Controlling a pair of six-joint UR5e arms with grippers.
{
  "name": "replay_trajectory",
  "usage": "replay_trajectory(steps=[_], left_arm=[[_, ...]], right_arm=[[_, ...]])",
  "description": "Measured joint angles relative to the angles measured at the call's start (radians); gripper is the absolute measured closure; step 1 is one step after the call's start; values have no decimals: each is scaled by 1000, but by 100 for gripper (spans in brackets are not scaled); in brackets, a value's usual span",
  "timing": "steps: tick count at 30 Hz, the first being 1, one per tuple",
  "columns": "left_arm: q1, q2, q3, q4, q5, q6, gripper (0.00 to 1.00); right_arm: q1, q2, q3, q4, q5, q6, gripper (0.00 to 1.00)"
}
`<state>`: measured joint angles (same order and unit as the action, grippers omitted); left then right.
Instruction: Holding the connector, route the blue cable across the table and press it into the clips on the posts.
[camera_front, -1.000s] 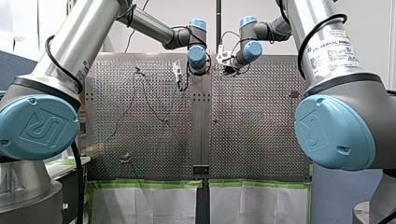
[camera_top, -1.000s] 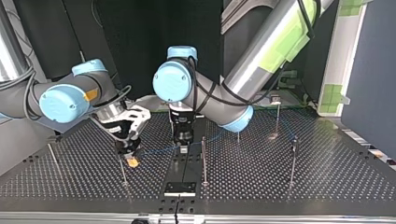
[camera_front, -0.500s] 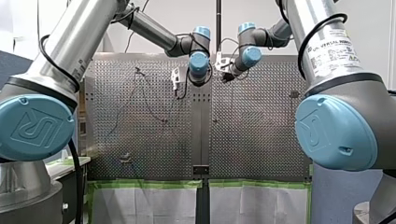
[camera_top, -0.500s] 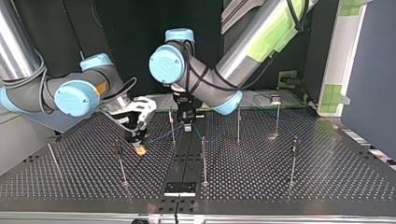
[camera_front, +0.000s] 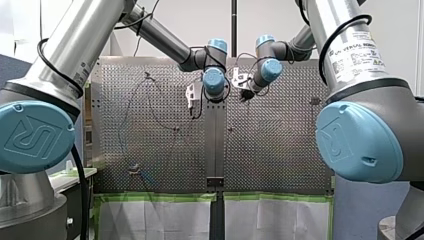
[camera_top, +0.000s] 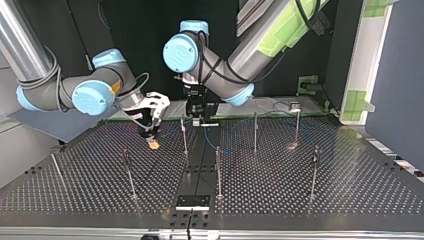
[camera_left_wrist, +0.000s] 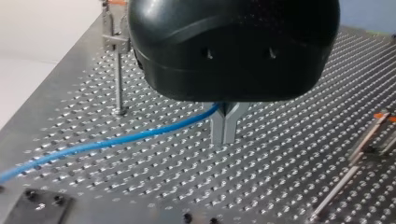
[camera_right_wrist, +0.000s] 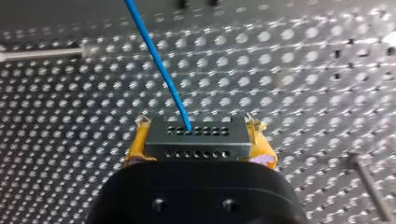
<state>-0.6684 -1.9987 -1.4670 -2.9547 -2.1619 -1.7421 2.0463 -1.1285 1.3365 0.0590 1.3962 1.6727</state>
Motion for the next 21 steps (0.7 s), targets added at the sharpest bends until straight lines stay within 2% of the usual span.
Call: replay_trajectory(steps=[5, 10, 12, 21], left_arm=[[7, -3, -40, 40, 29, -1, 100], [17, -24, -83, 83, 53, -2, 100], [19, -38, -98, 99, 59, -3, 100], [25, -100, -112, 164, 95, -10, 100]], right_arm=[[0, 0, 38, -20, 21, -4, 100], [-2, 0, 77, -30, 48, -31, 100], [-4, 0, 94, -41, 52, -40, 100], [-8, 0, 176, -120, 52, -51, 100]])
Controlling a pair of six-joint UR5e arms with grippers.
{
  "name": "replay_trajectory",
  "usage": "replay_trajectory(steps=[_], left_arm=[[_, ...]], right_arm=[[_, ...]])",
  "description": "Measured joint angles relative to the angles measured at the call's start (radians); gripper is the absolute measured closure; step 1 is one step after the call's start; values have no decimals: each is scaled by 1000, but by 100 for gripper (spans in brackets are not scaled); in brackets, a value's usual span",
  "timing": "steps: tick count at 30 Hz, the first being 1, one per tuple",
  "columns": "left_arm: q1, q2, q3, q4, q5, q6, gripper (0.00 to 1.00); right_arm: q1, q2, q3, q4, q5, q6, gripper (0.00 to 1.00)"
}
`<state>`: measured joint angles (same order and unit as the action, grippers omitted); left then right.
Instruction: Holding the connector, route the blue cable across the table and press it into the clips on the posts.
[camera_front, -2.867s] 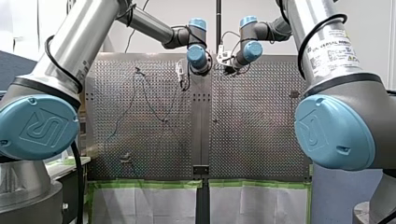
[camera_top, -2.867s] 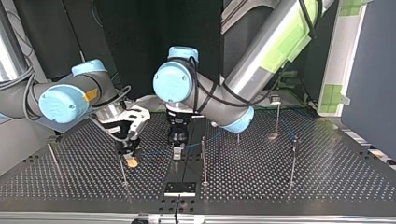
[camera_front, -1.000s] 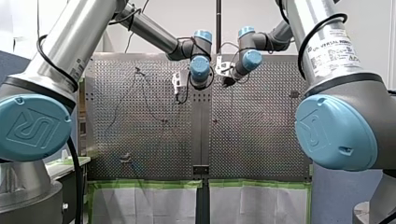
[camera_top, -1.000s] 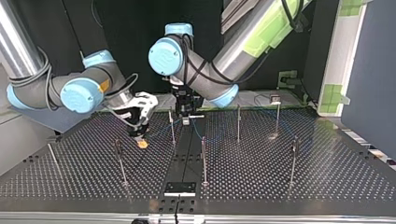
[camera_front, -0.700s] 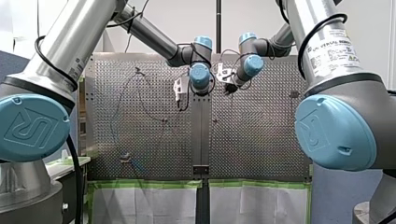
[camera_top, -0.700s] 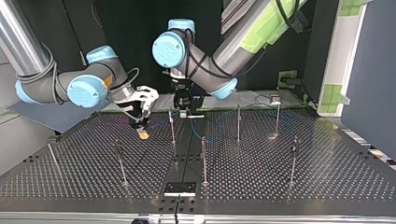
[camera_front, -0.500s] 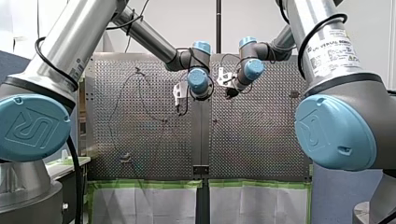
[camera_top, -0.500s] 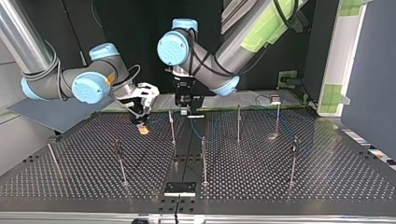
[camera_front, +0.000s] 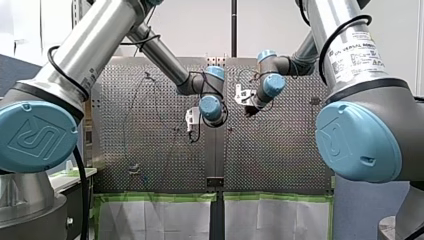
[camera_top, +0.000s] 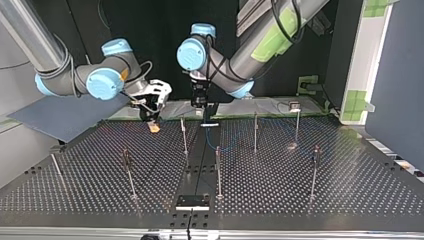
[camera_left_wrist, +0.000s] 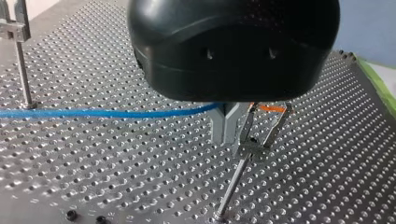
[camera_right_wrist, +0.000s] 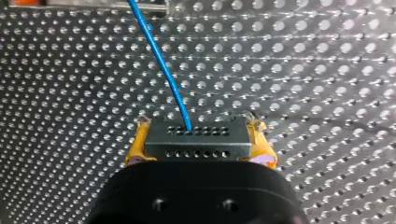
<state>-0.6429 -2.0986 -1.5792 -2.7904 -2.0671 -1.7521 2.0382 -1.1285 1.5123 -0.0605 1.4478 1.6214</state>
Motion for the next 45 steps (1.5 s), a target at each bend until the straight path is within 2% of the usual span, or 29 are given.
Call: replay_trajectory(steps=[5, 9, 19, 25, 29, 36, 41, 45], left_arm=[[13, -16, 0, 24, 31, -7, 100], [22, -45, -1, 38, 47, -13, 100], [32, -64, -1, 57, 79, -30, 100], [35, -65, 0, 64, 102, -32, 100], [37, -65, 0, 70, 115, -34, 100], [46, -65, -1, 79, 135, -44, 100], [61, -69, 0, 88, 145, -56, 100], [76, -98, 4, 95, 166, -64, 100]], right_arm=[[0, 1, 45, -45, -4, -7, 100], [0, 1, 83, -77, -7, -4, 100], [-7, 6, 157, -90, -11, 15, 100], [-22, 30, 165, -108, -11, 30, 100], [-37, 36, 164, -137, -19, 41, 100], [-63, 41, 150, -177, -69, 68, 100], [-75, 47, 144, -180, -86, 72, 100], [-84, 67, 139, -180, -91, 71, 100]])
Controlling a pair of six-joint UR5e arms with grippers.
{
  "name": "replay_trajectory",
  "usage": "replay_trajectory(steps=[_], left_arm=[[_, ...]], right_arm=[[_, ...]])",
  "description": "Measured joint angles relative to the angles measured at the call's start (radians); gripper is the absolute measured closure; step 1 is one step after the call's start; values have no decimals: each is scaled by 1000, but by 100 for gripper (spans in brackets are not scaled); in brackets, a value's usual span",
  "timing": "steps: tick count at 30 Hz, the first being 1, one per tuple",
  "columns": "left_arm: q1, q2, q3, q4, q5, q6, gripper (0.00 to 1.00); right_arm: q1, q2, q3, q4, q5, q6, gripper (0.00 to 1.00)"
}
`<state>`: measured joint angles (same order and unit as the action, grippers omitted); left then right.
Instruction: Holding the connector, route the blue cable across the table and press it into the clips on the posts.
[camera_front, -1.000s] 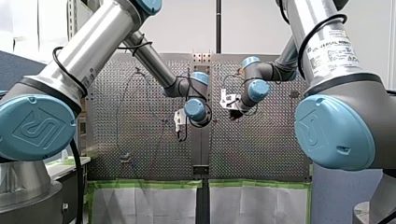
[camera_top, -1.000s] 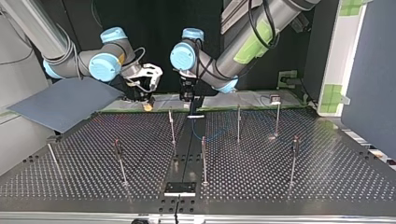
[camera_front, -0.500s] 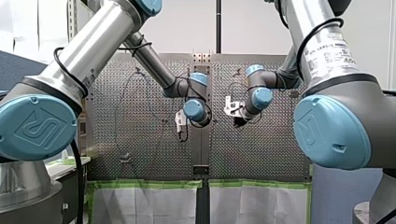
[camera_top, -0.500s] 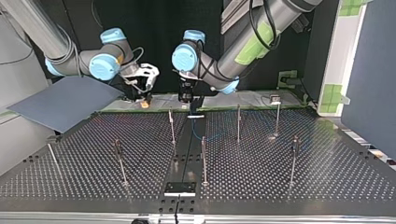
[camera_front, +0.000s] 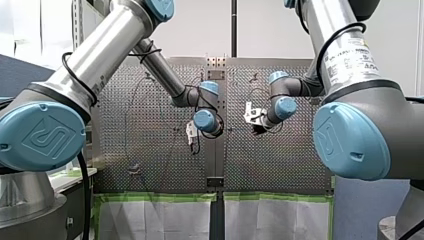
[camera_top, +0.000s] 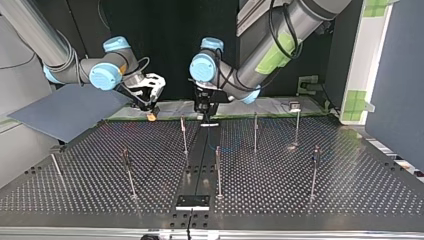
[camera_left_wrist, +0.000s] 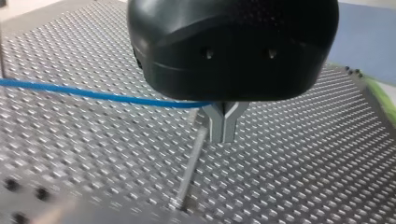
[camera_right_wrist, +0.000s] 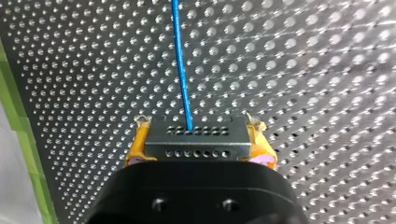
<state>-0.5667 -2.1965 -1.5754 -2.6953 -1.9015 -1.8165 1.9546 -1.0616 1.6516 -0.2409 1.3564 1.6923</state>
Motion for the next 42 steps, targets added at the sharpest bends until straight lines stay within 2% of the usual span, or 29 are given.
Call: replay_trajectory(steps=[8, 18, 26, 31, 40, 42], left_arm=[[18, -53, 25, 27, 19, -20, 100], [39, -58, 64, 23, 37, -18, 100], [54, -62, 84, 31, 76, -19, 100], [65, -91, 121, 7, 101, -16, 100], [88, -112, 200, -53, 106, -1, 100], [90, -112, 218, -71, 104, 5, 87]], right_arm=[[-18, 14, -14, 0, -14, 1, 100], [-43, 17, -18, -1, -19, -2, 100], [-55, 20, -28, -10, -27, -1, 100], [-61, 29, -46, -12, -37, 1, 100], [-65, 74, -85, -18, -39, 0, 100], [-65, 77, -90, -21, -39, 1, 100]])
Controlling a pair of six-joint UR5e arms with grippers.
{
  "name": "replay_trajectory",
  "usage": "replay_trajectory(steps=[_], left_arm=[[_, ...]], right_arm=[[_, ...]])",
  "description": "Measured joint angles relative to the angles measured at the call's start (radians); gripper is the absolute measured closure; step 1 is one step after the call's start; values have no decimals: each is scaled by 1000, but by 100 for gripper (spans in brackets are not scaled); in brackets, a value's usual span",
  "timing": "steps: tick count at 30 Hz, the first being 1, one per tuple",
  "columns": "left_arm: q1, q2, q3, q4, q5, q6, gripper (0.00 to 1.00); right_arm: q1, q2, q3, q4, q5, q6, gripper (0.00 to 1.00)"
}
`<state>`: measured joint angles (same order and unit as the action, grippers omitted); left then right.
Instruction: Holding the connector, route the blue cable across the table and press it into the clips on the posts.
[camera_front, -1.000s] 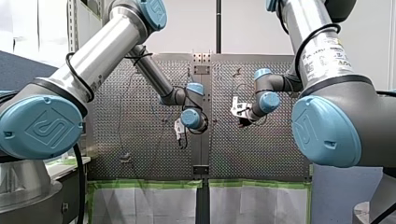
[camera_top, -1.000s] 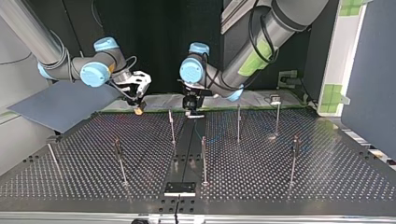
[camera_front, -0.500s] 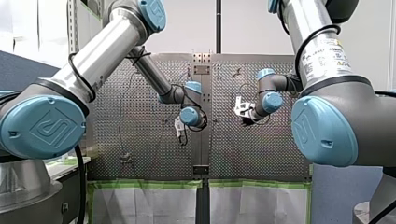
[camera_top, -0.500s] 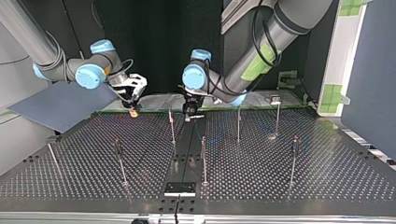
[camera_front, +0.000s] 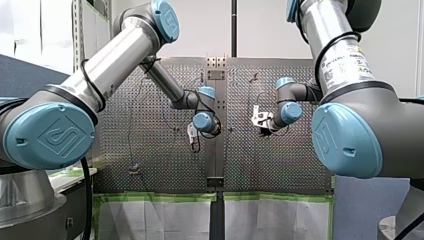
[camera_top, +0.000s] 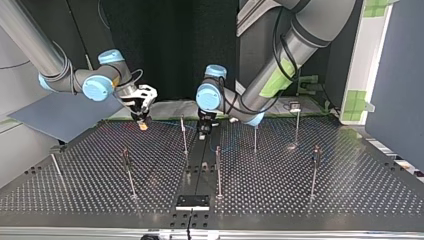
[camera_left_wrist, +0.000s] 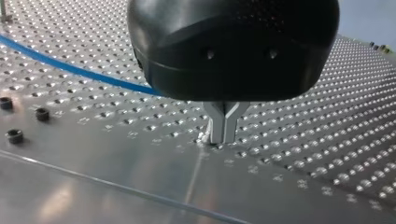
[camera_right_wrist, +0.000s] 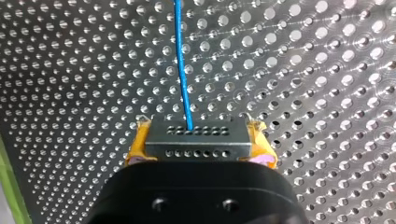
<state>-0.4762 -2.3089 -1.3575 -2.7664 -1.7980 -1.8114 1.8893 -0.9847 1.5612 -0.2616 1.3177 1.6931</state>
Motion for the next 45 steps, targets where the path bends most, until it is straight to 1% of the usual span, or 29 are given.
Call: replay_trajectory(steps=[1, 2, 3, 4, 5, 6, 7, 8, 9, 10, 11, 16, 22, 27, 33, 36, 40, 45], left_arm=[[0, 0, 6, -6, -2, 2, 87], [0, 0, 11, -11, -4, 4, 84], [-2, 0, 15, -18, -9, 6, 73], [-3, 0, 16, -24, -14, 9, 73], [-5, 0, 18, -30, -19, 12, 60], [-8, 0, 19, -39, -28, 19, 49], [-10, 0, 19, -47, -34, 23, 49], [-12, 0, 20, -55, -39, 27, 31], [-15, 0, 20, -65, -47, 31, 31], [-17, 0, 20, -73, -52, 33, 18], [-20, 0, 20, -81, -58, 36, 0], [-35, 1, 20, -131, -75, 59, 0], [-55, 5, 20, -188, -87, 74, 0], [-86, 26, 4, -225, -122, 87, 0], [-138, 66, -12, -237, -179, 90, 0], [-151, 75, -17, -242, -205, 91, 0], [-157, 78, -21, -246, -233, 91, 0], [-182, 94, -35, -233, -265, 75, 0]], right_arm=[[0, 1, -1, -1, 0, 0, 100], [0, 1, -3, -1, 0, 0, 100], [-1, 1, -4, -2, 0, 1, 100], [-2, 2, -6, -2, -1, 1, 100], [-4, 2, -9, -2, -3, 1, 100], [-7, 2, -14, -2, -4, 2, 100], [-9, 2, -18, -2, -5, 2, 100], [-11, 2, -21, -2, -6, 2, 100], [-13, 2, -24, -1, -7, 2, 100], [-15, 2, -26, -1, -9, 2, 100], [-16, 2, -28, 0, -10, 2, 100], [-27, -2, -38, 6, -12, 1, 100], [-42, -4, -44, 21, -12, 0, 100], [-53, -5, -44, 41, -13, -3, 100], [-58, -5, -44, 59, -12, -9, 100], [-58, -5, -44, 60, -12, -10, 100], [-58, -5, -44, 60, -12, -10, 100], [-58, -5, -44, 61, -13, -10, 100]])
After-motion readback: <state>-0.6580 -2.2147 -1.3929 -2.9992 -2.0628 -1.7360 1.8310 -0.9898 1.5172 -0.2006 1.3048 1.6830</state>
